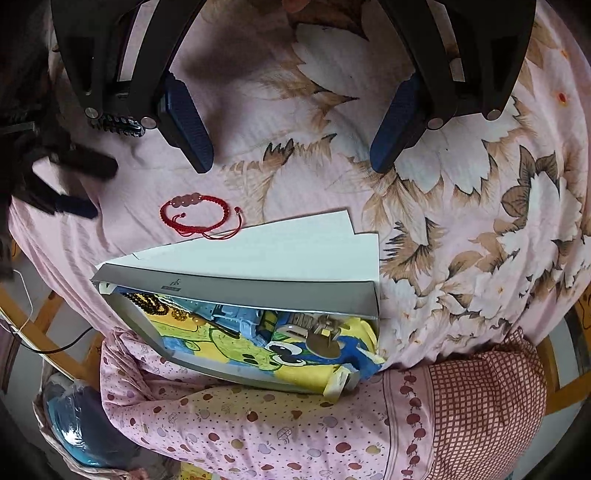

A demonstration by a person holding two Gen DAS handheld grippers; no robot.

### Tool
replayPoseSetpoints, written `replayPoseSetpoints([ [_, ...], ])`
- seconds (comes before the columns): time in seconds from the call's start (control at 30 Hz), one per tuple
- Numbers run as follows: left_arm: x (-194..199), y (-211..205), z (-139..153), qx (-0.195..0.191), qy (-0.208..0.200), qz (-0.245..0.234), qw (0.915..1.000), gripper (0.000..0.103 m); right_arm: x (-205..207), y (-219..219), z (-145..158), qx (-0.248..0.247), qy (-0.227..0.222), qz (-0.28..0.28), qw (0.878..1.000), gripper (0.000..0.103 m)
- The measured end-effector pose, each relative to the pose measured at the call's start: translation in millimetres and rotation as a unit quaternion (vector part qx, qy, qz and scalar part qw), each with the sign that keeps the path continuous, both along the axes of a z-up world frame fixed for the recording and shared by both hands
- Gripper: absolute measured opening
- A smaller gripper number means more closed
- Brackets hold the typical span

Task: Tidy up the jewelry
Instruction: 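Move the left gripper to the red bracelet while the right gripper approaches the striped clip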

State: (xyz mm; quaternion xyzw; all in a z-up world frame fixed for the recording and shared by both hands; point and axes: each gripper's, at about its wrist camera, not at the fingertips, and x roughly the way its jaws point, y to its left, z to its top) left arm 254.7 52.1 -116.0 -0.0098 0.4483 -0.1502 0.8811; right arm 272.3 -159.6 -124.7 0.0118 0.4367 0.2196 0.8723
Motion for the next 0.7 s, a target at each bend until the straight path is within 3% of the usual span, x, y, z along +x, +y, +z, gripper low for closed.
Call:
replayPoseSetpoints([
  [0.27,11.2,-2.4,5.3,-0.015,-0.01,-0.027,0.9995,0.083,27.8,-4.1,-0.7,0.009,0.0,0.03,1.0,0.101],
  [0.5,20.3,-11.5,11.3,-0.027,-0.034,-0.072,0.9964,0.082,7.4,-8.7,-0.5,0.019,0.001,0.066,0.998,0.1],
  [0.57,22.3,-17.0,12.1,-0.029,-0.039,-0.089,0.9949,0.078,1.4,-7.0,-0.2,0.018,0.0,0.08,0.997,0.097],
  [0.7,28.5,-28.3,6.9,-0.027,-0.029,-0.113,0.9928,0.057,-9.0,-1.8,0.8,0.017,0.0,0.107,0.994,0.089],
])
